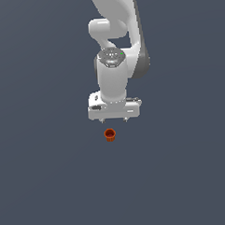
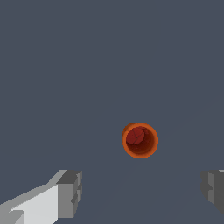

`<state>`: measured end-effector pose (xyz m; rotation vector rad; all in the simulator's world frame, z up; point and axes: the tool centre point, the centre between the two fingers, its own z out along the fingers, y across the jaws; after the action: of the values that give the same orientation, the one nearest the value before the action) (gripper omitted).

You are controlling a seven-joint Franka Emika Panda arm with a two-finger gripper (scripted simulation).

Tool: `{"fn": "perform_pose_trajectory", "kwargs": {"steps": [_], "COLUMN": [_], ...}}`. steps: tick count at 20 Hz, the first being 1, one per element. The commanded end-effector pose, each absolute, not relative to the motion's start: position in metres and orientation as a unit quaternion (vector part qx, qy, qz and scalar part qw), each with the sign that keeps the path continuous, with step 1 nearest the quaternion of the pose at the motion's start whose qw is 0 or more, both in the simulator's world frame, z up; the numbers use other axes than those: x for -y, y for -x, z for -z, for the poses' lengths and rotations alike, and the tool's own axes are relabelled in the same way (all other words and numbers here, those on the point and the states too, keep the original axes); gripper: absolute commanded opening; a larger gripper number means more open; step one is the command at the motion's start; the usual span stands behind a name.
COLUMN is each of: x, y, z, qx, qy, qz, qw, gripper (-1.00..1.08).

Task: Pick up the object and move it to a goal position.

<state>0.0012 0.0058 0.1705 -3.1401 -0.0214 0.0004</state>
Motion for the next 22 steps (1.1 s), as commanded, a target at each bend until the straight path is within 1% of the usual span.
{"fn": "perform_pose_trajectory", "kwargs": {"steps": [1,11,22], "x": [-0.008,-0.004,0.005], "y": [-0.002,-0.002,-0.004], "z": [-0.173,-0.165,-0.136], "qx": [0.007,0.035,0.139], "qy": [1.0,0.999,0.99], "qz": [0.0,0.0,-0.001], "qw": [-0.001,-0.001,-0.002], "gripper": [1.0,1.0,1.0]}}
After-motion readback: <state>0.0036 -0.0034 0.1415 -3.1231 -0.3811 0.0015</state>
